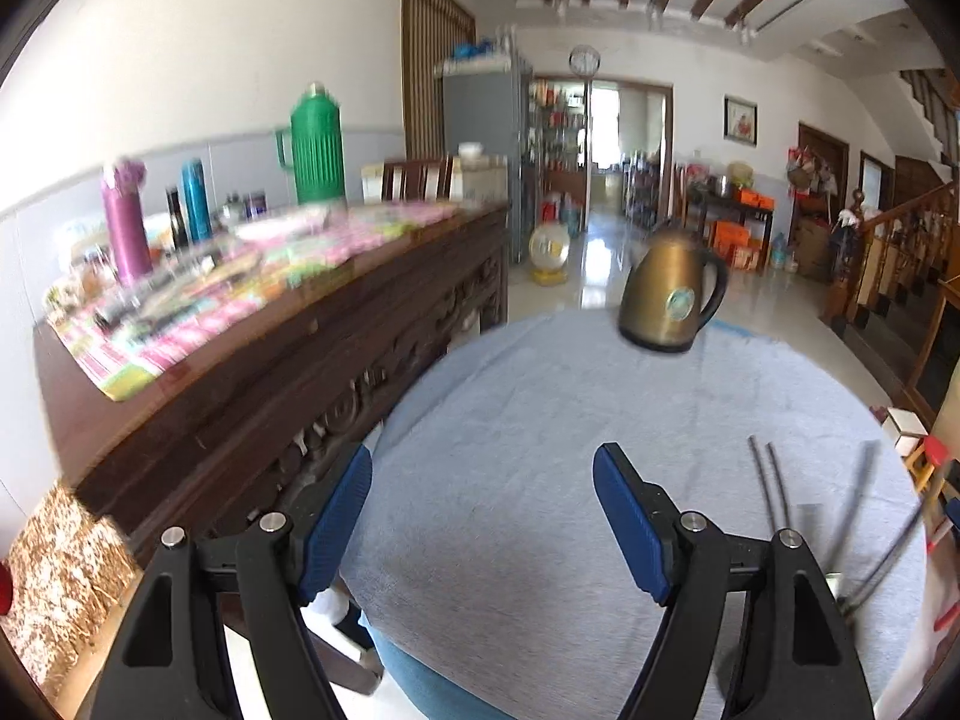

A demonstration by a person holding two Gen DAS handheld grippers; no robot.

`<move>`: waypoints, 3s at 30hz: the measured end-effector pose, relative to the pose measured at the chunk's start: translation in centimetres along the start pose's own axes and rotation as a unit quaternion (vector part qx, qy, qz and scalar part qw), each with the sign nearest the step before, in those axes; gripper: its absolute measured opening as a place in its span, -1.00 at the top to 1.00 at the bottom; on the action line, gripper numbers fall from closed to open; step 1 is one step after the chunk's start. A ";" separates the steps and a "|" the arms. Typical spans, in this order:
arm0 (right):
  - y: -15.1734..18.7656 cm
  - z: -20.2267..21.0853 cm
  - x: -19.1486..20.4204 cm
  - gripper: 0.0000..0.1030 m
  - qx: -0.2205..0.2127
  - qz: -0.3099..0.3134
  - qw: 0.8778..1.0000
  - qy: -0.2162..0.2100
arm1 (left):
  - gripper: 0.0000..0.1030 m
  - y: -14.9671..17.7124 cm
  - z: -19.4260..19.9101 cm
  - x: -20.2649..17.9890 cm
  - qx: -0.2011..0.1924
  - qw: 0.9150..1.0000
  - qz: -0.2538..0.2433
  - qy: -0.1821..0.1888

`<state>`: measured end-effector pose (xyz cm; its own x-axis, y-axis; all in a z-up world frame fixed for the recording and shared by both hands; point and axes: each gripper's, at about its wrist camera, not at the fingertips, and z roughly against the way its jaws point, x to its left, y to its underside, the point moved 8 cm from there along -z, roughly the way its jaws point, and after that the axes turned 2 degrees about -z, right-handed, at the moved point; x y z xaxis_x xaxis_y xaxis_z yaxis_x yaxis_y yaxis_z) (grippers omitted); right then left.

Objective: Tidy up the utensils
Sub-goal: 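Grasp a dark chopstick with the right tool while the left tool grasps another, then lift the held chopsticks with both tools toward the black holder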

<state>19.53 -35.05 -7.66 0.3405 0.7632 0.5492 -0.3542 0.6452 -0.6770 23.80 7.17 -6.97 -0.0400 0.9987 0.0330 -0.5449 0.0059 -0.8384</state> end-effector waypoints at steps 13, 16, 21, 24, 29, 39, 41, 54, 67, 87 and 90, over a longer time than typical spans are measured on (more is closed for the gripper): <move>2.0 -20.2 1.3 0.09 0.219 0.098 0.970 0.042 | -0.49 4.1 -16.0 -6.0 0.197 0.974 -0.032 0.105; 2.1 -23.8 2.2 0.22 0.237 0.115 0.963 0.055 | -0.49 3.3 -17.6 -9.5 0.217 0.965 -0.057 0.135; 2.5 -28.9 2.9 0.47 0.271 0.132 0.950 0.086 | -0.49 2.4 -20.3 -13.9 0.246 0.951 -0.088 0.166; 2.7 -30.2 2.7 0.73 0.274 0.149 0.944 0.110 | -0.49 1.4 -21.6 -16.2 0.246 0.947 -0.112 0.174; 2.4 -29.4 1.2 0.87 0.277 0.148 0.944 0.104 | -0.12 0.5 -22.4 -20.7 0.255 0.931 -0.153 0.210; 2.3 -24.5 -4.0 0.86 0.291 0.102 0.949 0.072 | -0.10 2.7 -25.9 -32.5 0.324 0.882 -0.199 0.278; 2.1 -24.2 -4.1 0.84 0.292 0.088 0.951 0.057 | -0.10 3.1 -26.8 -34.4 0.330 0.878 -0.211 0.277; 2.0 -24.2 -4.3 0.84 0.294 0.085 0.951 0.041 | 0.60 3.2 -29.1 -39.2 0.285 0.879 -0.270 0.272; 1.6 -21.4 -1.9 0.87 0.251 0.054 0.967 -0.006 | 0.90 -0.3 -26.7 -30.0 0.234 0.917 -0.195 0.259; -3.5 -0.6 1.4 0.87 -0.041 0.046 0.998 -0.012 | 0.90 -7.4 -8.7 -12.2 0.039 0.976 -0.017 0.211; -3.9 2.2 2.1 0.87 -0.075 0.052 0.996 -0.006 | 0.90 -6.7 -6.7 -10.8 0.028 0.976 0.004 0.217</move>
<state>19.67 -35.91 -2.80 0.2981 0.8261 0.4782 -0.2526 0.5514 -0.7951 33.53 -3.32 -5.33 0.3069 0.9268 -0.2163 -0.5919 0.0078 -0.8060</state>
